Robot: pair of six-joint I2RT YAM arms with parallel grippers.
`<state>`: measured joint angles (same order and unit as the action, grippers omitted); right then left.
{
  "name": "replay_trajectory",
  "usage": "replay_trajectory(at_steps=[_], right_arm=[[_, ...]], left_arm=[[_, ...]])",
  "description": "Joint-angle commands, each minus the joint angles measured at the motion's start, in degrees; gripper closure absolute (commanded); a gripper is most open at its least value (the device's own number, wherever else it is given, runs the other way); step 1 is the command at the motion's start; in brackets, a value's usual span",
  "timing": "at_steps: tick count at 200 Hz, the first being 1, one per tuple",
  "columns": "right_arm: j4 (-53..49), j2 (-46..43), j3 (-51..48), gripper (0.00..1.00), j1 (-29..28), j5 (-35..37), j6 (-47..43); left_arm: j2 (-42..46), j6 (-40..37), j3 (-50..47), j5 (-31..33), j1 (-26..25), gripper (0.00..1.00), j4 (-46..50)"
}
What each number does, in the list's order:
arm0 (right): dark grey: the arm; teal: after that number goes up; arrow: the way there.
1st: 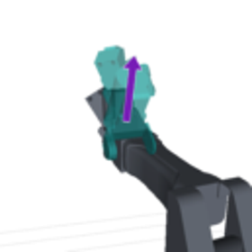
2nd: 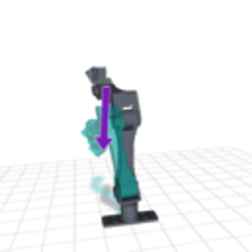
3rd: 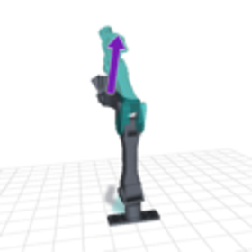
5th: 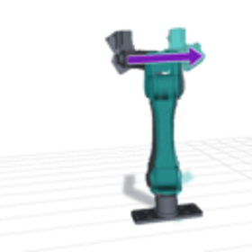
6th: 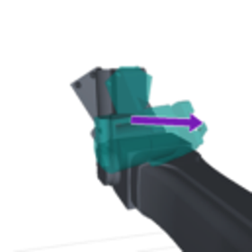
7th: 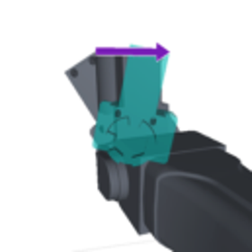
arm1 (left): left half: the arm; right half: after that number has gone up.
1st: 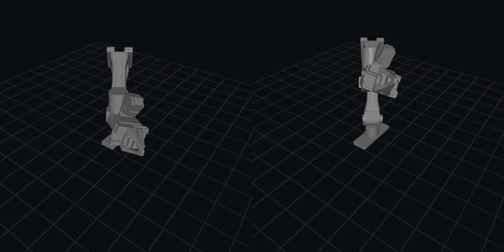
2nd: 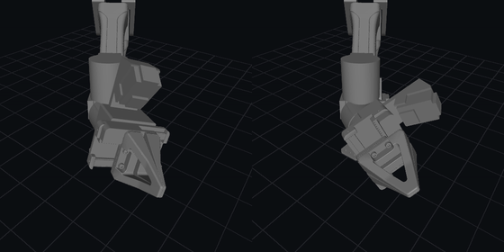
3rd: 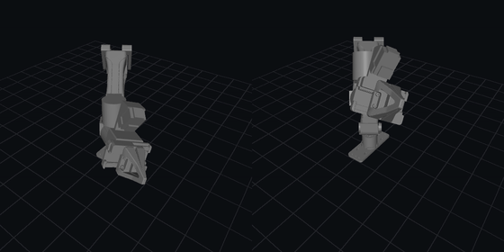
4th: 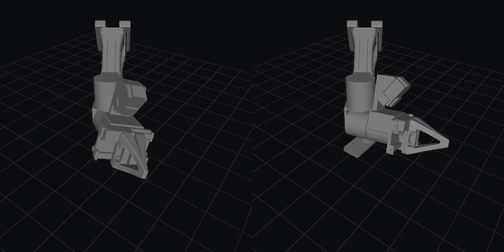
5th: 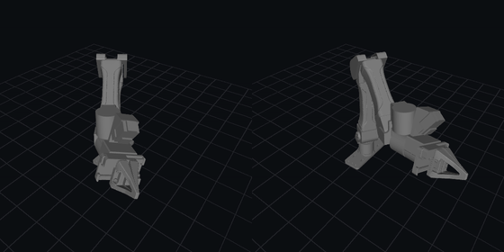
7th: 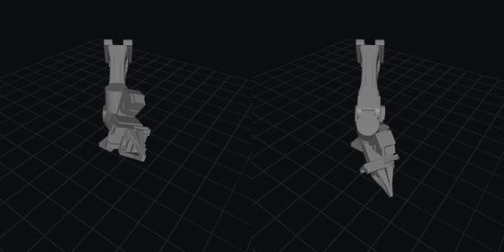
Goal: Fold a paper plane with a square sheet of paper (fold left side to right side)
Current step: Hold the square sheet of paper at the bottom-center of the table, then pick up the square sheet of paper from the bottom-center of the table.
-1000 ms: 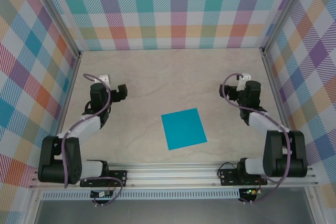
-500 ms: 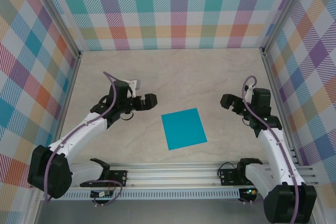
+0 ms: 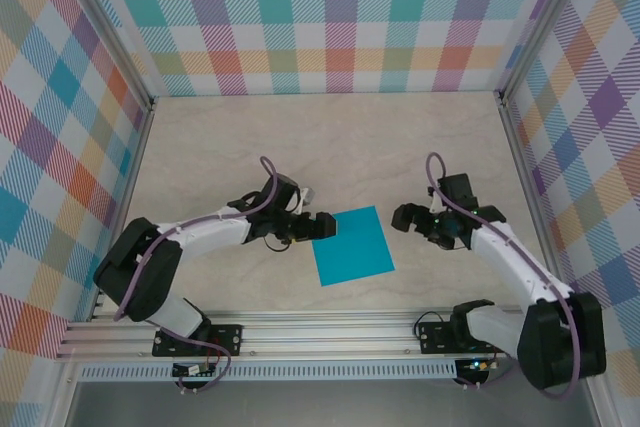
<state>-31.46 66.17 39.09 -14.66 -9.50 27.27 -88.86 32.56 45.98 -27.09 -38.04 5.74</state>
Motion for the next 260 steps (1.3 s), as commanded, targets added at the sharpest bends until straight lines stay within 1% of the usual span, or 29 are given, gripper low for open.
replay_trajectory(at_steps=[1, 24, 49, 77, 109, 131, 160, 185, 218, 260], right_arm=[[4.12, 6.51, 4.30, 0.00, -4.27, 3.50, 1.97], [6.77, 15.03, 8.67, 0.00, -8.04, 5.48, 2.36], [8.52, 22.78, 12.66, 0.00, -10.32, 5.94, 2.89], [8.46, 28.57, 16.10, 0.00, -12.18, 7.68, 2.65], [7.45, 33.43, 18.16, 0.00, -13.73, 7.74, 2.51], [6.72, 34.76, 18.52, 0.01, -15.16, 6.87, 2.98], [6.05, 35.59, 18.04, 0.08, -17.35, 3.96, 3.93], [5.17, 36.06, 17.95, 0.13, -19.79, 2.88, 4.28], [4.00, 35.90, 18.30, 0.17, -22.44, 2.38, 4.73], [4.40, 35.09, 18.36, 0.20, -23.93, 1.09, 5.24]], left_arm=[[-2.93, 1.92, 2.70, -3.22, -1.78, 0.07, -3.01], [-5.36, 2.24, 3.33, -2.85, -2.77, 0.09, -2.88], [-6.98, 2.71, 2.99, -2.01, -3.05, 0.09, -2.86], [-8.16, 2.49, 2.98, -1.39, -3.25, 0.10, -2.18], [-9.43, 2.14, 2.98, -0.88, -3.26, 0.10, -1.38], [-10.10, 1.79, 3.25, -0.38, -3.22, 0.10, -0.46], [-10.64, 1.80, 3.40, 0.09, -3.27, 0.10, -0.20], [-10.70, 1.50, 3.33, 0.50, -3.26, 0.10, 0.18], [-10.86, 1.46, 3.19, 0.81, -3.27, 0.10, 0.24], [-10.93, 1.54, 2.93, 1.10, -3.20, 0.10, -0.09]])
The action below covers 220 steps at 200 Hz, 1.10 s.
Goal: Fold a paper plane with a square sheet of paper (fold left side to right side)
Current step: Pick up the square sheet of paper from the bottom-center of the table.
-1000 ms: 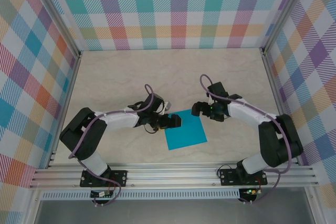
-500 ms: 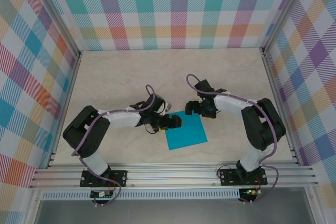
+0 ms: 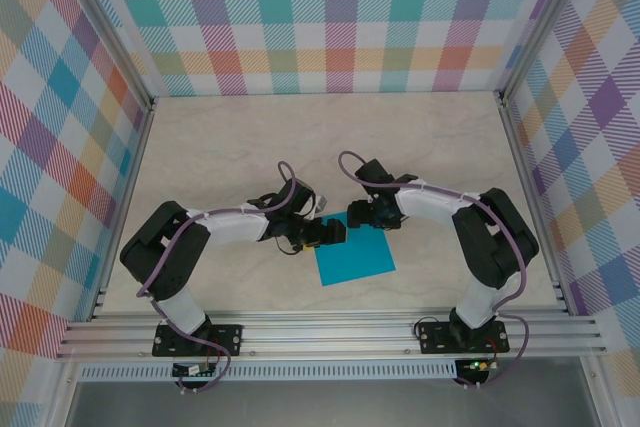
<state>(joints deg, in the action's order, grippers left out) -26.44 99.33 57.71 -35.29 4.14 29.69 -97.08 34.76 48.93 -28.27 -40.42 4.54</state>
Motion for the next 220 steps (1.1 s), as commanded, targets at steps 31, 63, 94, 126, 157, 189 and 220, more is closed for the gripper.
replay_trajectory(at_steps=[31, 63, 94, 126, 157, 189, 220], right_arm=[[0.46, 1.05, -0.32, 0.23, -3.38, -14.09, 2.73], [0.90, 1.04, -0.13, 0.26, -3.43, -15.60, 2.67], [0.95, 0.96, -0.06, 0.33, -3.39, -16.26, 2.32], [1.24, 1.00, -0.32, 0.45, -3.41, -16.52, 1.96], [1.57, 0.55, -0.58, 0.55, -3.38, -16.28, 1.74], [1.72, 0.34, -0.50, 0.64, -3.38, -16.16, 1.01], [3.13, -1.02, -0.93, 0.69, -3.15, -17.18, 0.39]], left_arm=[[-2.63, -0.55, -0.19, 2.08, -0.88, 0.10, 0.67], [-2.66, -0.28, -0.22, 1.99, -0.83, 0.10, 0.23], [-2.46, -0.31, -0.10, 2.03, -0.88, 0.10, 0.14], [-1.52, -0.42, 0.03, 2.42, -0.87, 0.10, 0.12], [0.63, -1.57, 0.80, 3.84, -0.87, 0.10, 2.18], [5.31, -3.97, 1.19, 6.14, -0.06, 0.09, 6.17], [11.66, -5.27, 0.26, 6.43, 2.93, 0.07, 9.09]])
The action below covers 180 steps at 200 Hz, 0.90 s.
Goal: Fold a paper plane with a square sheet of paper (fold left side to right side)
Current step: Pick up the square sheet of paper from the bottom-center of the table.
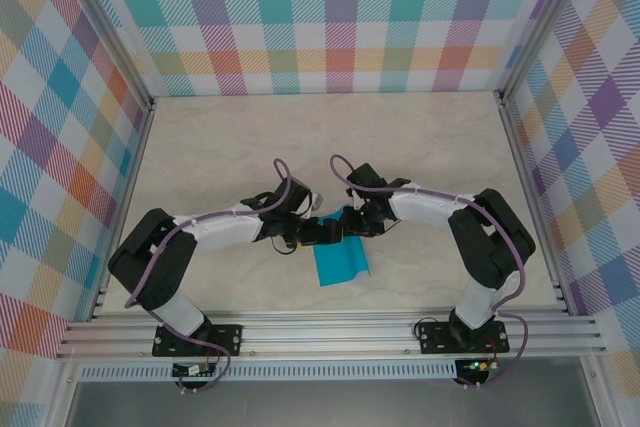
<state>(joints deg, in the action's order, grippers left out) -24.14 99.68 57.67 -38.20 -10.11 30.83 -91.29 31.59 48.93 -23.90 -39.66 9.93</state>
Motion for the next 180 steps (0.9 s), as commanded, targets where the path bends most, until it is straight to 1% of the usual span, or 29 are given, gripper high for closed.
replay_trajectory(at_steps=[1, 32, 45, 68, 93, 110, 136, 161, 180], right_arm=[[0.93, -1.44, -0.93, 0.69, -0.23, -3.00, -0.76], [5.43, -5.01, -3.36, 0.71, 2.16, -8.34, -1.41], [9.21, -7.31, -5.46, 0.74, 4.48, -12.96, -0.76], [16.52, -12.09, -8.71, 0.74, 8.40, -22.11, 0.33], [22.34, -17.14, -10.26, 0.75, 12.35, -30.82, 2.24], [25.29, -20.78, -10.32, 0.75, 14.74, -35.63, 4.22], [27.94, -26.09, -8.56, 0.75, 17.36, -40.26, 7.57], [30.01, -29.12, -5.02, 0.74, 17.89, -43.62, 11.45], [32.19, -29.95, -2.60, 0.74, 17.88, -45.52, 15.18]], left_arm=[[6.08, -2.13, 0.28, 2.08, 2.24, 0.07, 3.78], [13.52, -2.68, -1.60, 0.56, 7.21, 0.06, 5.50], [16.59, -2.44, -2.73, -1.12, 9.79, 0.06, 5.29], [21.96, -1.29, -4.80, -4.68, 14.99, 0.05, 3.56], [26.07, 0.86, -5.76, -10.67, 19.51, 0.04, -1.12], [27.06, 2.31, -5.21, -14.19, 20.73, 0.03, -4.66], [26.62, 4.63, -3.29, -18.02, 21.20, 0.02, -9.84], [25.02, 8.92, -1.58, -21.54, 21.20, 0.01, -16.96], [23.96, 12.75, -0.89, -23.85, 21.20, 0.01, -24.25]])
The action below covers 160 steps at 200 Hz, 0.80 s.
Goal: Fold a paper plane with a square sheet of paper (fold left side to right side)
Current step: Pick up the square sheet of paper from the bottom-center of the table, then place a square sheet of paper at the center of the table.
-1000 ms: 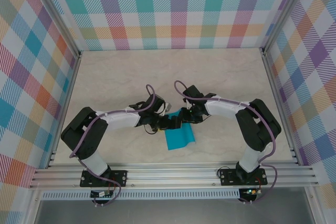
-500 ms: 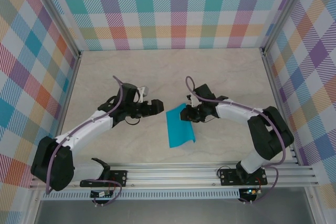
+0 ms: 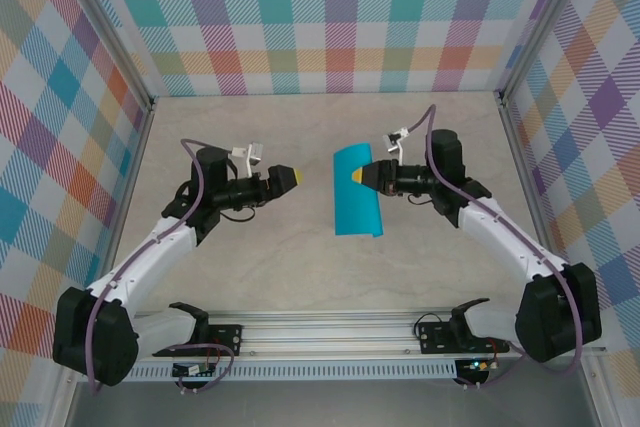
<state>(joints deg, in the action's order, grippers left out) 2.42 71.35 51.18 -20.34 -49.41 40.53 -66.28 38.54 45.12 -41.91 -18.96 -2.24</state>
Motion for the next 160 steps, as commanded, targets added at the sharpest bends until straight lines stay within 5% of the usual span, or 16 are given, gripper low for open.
replay_trajectory(at_steps=[1, 71, 160], right_arm=[[5.74, -1.64, 3.95, 0.74, 0.03, -6.27, 5.59], [12.69, -3.38, 4.73, 0.74, -0.22, -6.00, 15.36], [12.22, -5.15, 4.11, 0.74, -0.40, -4.76, 15.80]], left_arm=[[-1.09, 5.95, 2.93, -5.91, 0.46, 0.01, -12.39], [-4.06, 7.38, 7.45, -8.06, -5.00, 0.02, -17.85], [-10.86, 9.90, 9.56, -7.74, -10.30, 0.08, -22.23]])
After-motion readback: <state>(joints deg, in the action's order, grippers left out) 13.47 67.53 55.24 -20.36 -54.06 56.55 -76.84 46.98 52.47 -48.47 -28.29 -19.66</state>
